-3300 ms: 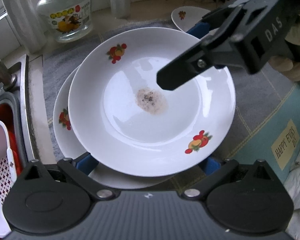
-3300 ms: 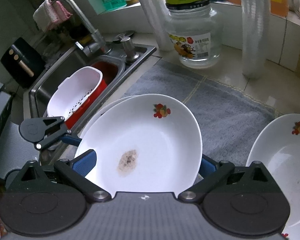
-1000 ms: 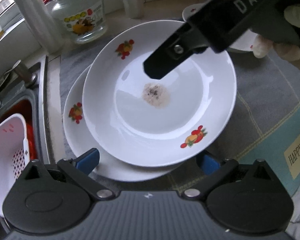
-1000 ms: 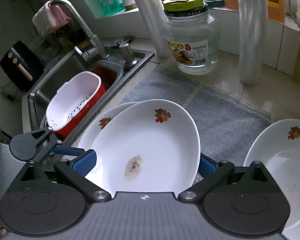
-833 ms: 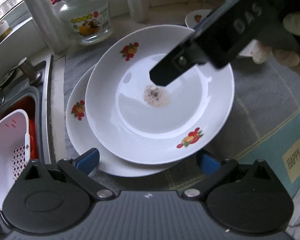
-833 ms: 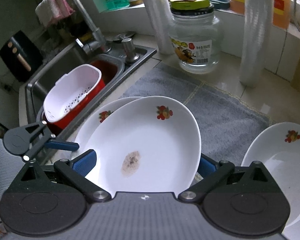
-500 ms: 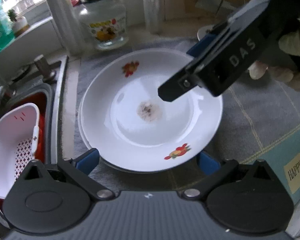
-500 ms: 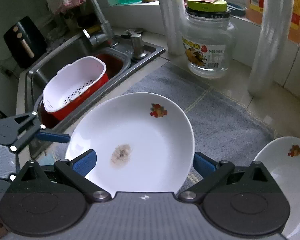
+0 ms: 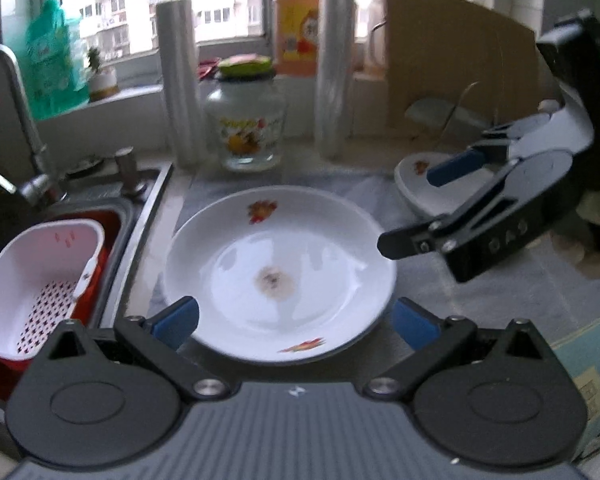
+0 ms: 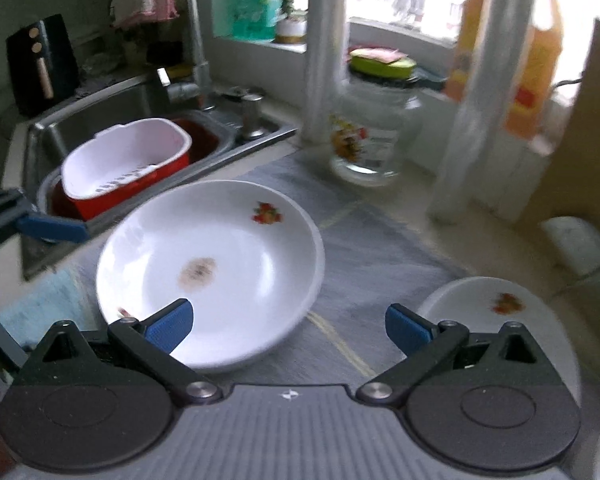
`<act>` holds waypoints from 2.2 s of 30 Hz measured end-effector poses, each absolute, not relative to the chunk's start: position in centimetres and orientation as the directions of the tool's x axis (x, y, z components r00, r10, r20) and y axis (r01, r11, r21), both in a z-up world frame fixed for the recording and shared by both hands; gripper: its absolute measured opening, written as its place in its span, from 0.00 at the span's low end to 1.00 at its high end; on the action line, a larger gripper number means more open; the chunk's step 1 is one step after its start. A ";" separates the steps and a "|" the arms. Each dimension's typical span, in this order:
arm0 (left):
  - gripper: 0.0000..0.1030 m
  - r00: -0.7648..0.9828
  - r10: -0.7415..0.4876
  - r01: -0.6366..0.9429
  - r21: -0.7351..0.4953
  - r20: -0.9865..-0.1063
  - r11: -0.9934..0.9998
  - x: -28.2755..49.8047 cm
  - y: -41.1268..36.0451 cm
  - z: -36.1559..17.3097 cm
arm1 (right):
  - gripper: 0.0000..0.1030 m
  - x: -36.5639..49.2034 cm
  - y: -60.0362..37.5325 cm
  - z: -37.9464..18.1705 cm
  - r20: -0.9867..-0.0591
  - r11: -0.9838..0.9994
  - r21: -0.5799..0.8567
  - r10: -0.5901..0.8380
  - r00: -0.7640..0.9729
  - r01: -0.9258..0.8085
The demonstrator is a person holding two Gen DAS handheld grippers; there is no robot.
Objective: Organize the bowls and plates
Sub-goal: 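Move both tools back toward the plates on the towel by the cutting board, then grasp a flowered plate rim with right tool while left tool grasps another plate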
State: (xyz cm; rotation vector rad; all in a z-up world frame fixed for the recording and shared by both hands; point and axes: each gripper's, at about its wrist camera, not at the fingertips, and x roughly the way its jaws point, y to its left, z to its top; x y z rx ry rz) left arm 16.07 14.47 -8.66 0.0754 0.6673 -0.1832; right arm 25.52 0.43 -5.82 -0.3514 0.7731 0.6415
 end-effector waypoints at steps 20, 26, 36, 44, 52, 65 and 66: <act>0.99 0.690 -0.411 0.472 -0.061 -0.596 0.880 18.3 4.8 -9.5 | 1.00 21.6 -12.0 -4.2 -0.711 0.962 -0.106 0.104 0.696 -0.251; 0.99 0.671 -0.427 0.496 -0.061 -0.607 0.866 19.3 2.0 -10.5 | 1.00 20.9 -14.7 -3.6 -0.713 0.975 -0.104 0.064 0.699 -0.195; 0.99 0.694 -0.299 0.370 -0.032 -0.655 0.929 21.7 -3.1 -12.4 | 1.00 22.8 -18.2 -4.1 -0.728 0.955 -0.079 0.140 0.671 -0.284; 0.99 0.687 -0.185 0.246 -0.014 -0.703 0.969 23.8 -5.6 -14.1 | 1.00 24.7 -20.4 -4.1 -0.720 0.926 -0.064 0.216 0.659 -0.373; 1.00 0.717 -0.108 0.164 0.016 -0.689 0.986 24.5 -7.1 -14.4 | 1.00 26.4 -21.3 -4.4 -0.724 0.889 -0.011 0.309 0.617 -0.458; 1.00 0.736 -0.022 0.037 0.008 -0.677 0.999 25.1 -7.9 -14.4 | 1.00 33.2 -20.5 -4.5 -0.746 0.817 0.216 0.491 0.450 -0.534; 1.00 0.738 -0.021 0.038 0.010 -0.674 0.999 25.1 -7.9 -14.4 | 1.00 33.8 -20.4 -4.5 -0.747 0.816 0.213 0.490 0.448 -0.537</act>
